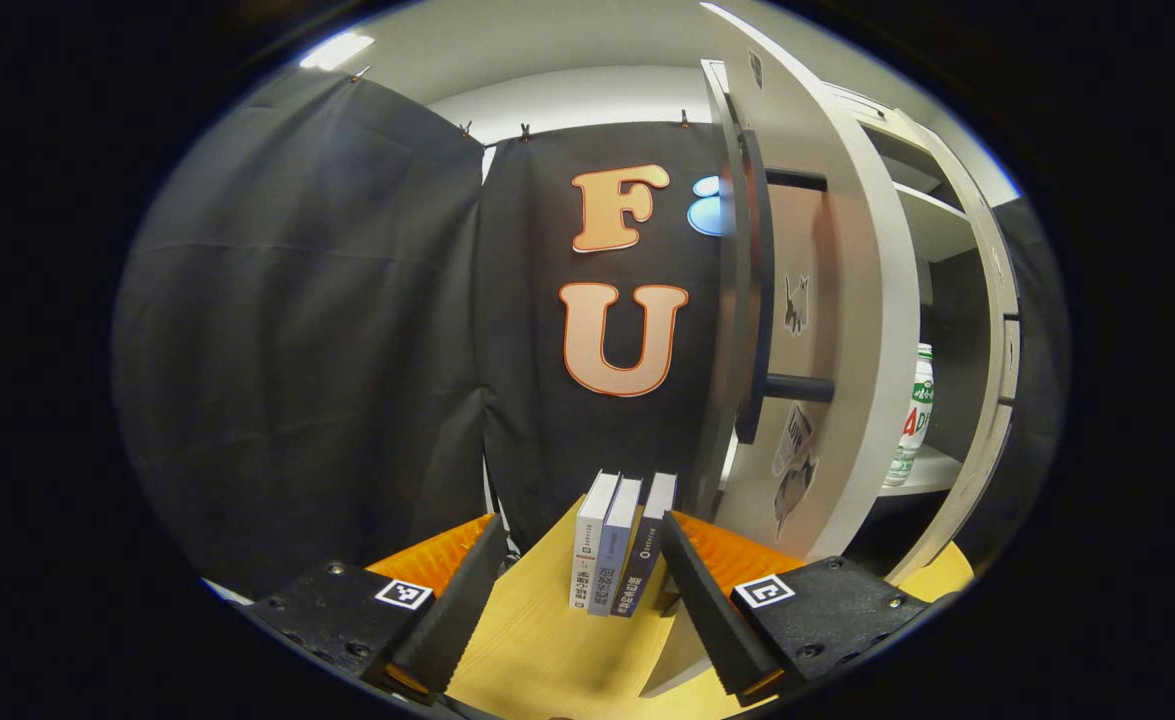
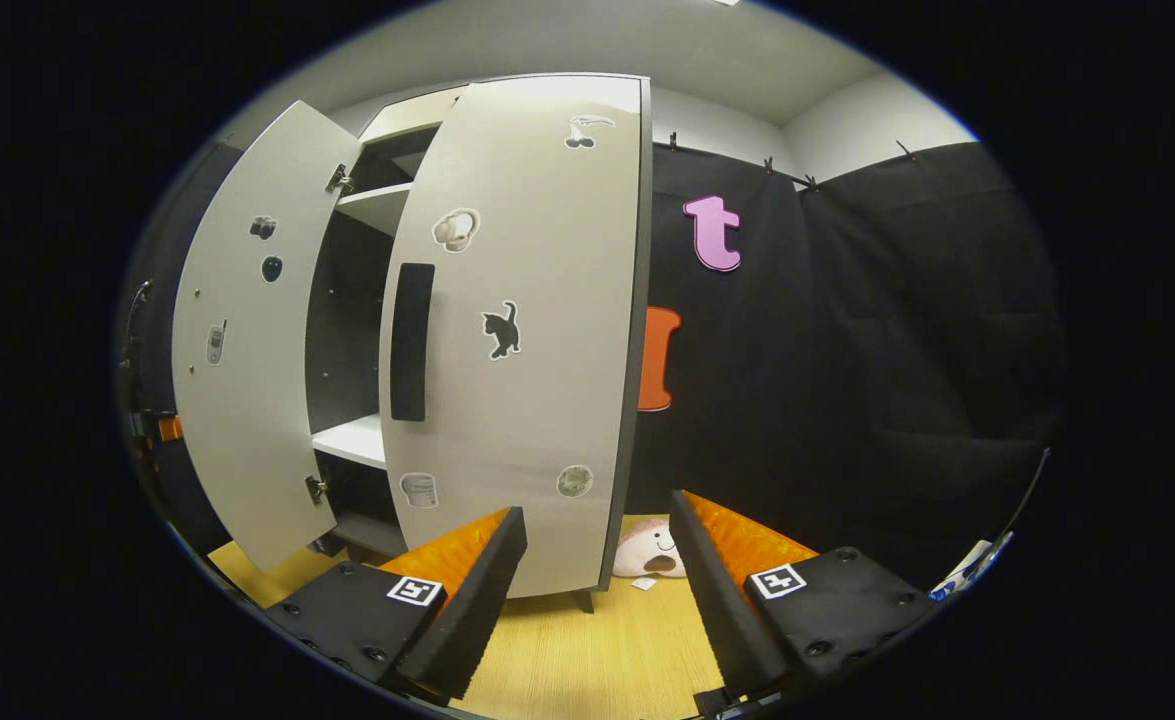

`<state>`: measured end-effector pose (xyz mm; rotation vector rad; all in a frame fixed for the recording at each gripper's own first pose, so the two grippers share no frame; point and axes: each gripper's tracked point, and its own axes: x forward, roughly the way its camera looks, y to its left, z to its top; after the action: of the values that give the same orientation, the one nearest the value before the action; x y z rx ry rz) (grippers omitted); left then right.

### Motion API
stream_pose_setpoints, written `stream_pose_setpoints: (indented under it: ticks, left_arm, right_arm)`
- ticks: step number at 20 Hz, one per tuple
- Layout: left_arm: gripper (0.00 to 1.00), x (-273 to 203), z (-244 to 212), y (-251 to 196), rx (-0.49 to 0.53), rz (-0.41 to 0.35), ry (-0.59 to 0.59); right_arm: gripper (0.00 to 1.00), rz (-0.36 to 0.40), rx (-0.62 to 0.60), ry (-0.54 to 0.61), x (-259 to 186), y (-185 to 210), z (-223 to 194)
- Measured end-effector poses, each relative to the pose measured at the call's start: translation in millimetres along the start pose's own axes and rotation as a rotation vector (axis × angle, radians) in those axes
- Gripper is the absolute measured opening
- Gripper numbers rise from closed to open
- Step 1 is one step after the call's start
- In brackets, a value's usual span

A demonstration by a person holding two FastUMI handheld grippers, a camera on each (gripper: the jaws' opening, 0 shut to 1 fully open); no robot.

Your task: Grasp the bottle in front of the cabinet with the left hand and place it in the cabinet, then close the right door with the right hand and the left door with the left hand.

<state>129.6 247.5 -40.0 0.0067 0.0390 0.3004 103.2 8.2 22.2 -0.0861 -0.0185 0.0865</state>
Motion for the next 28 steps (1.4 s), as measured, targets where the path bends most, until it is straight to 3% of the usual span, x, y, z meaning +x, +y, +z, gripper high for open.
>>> stream_pose_setpoints:
  ticks: [7,11,28]
  left_arm:
    - [0.94,-10.0,1.1,-24.2,0.033,-0.058,-0.007]
    - [0.92,-14.0,-3.3,-48.9,-0.001,-0.128,0.005]
    - [0.94,-14.9,-8.0,-143.6,0.035,-0.295,0.029]
  right_arm:
    - [0.96,0.012,0.004,-0.015,-10.4,2.2,0.3]
    - [0.96,0.008,0.007,-0.021,-20.6,-1.5,1.3]
    - [0.96,-0.084,-0.027,-0.075,-66.7,-44.4,5.4]
